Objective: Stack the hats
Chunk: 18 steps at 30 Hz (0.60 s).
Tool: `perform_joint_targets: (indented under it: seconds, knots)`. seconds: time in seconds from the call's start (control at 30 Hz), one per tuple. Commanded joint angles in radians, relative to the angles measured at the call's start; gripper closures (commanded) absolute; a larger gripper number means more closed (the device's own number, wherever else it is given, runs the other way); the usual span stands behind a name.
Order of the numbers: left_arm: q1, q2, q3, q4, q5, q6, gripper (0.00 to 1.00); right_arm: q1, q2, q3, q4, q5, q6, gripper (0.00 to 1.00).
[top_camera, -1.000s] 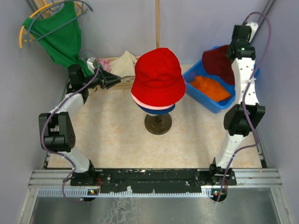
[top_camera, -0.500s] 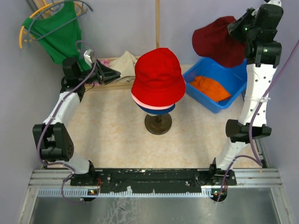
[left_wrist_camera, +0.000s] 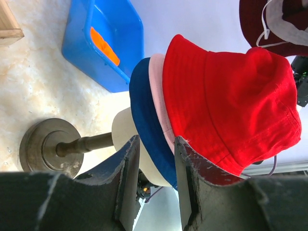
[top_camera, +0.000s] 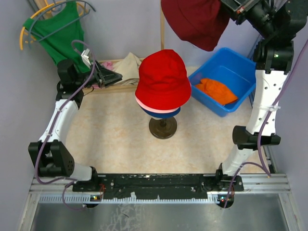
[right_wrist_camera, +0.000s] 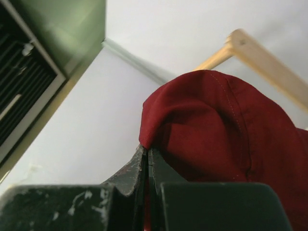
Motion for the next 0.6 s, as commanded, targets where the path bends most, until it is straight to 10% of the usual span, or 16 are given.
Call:
perform_joint_targets:
  seconds: [0.0,0.57]
  knots:
    - [-0.004,-0.039,-0.007,0.003,0.009,-0.001,0.59,0.056,-0.024,0.013,0.114,-0.143,0.157,1.0]
    - [-0.002,-0.067,-0.066,0.097,0.023,-0.048,0.59,0.303,-0.067,-0.128,-0.074,-0.079,-0.035,1.0]
